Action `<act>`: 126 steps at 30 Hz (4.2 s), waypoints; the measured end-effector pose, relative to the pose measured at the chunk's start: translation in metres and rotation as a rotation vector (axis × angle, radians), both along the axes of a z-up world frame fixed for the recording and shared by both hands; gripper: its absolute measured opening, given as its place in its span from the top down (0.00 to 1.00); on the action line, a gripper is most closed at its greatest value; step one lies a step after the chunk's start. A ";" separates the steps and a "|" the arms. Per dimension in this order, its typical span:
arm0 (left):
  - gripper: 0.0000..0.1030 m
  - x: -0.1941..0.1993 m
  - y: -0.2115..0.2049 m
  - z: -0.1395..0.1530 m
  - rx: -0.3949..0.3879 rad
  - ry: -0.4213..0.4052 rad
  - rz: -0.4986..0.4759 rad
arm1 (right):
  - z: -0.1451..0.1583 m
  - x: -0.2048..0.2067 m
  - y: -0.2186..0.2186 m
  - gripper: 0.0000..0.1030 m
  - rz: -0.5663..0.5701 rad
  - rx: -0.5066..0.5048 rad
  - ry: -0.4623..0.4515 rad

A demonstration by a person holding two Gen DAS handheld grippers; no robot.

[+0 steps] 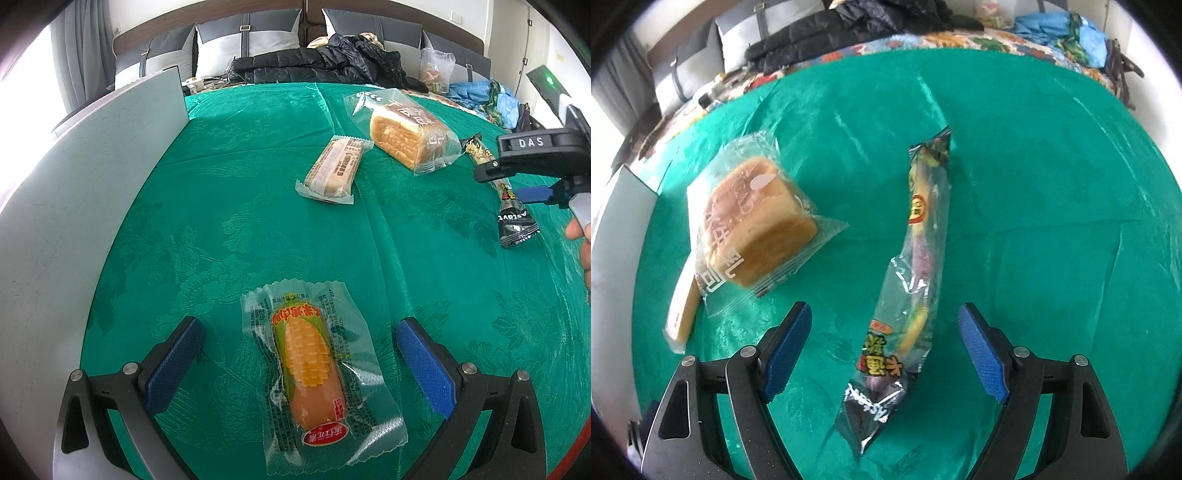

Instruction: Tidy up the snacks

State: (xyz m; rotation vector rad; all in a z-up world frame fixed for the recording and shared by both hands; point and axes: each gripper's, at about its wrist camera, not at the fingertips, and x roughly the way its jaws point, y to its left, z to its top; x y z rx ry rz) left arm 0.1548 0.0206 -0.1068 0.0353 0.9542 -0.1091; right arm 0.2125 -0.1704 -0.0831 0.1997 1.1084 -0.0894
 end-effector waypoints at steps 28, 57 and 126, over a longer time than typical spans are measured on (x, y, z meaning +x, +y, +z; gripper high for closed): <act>0.78 -0.041 0.036 0.049 -0.246 0.044 -0.015 | 0.038 -0.164 -0.047 0.84 0.150 0.368 -0.072; 0.07 -0.111 0.247 0.151 -0.156 -0.141 0.387 | 0.107 -0.089 0.214 0.35 0.612 0.202 -0.230; 0.00 0.013 -0.021 0.002 0.000 -0.008 0.001 | -0.011 -0.122 -0.097 0.19 -0.060 -0.168 -0.197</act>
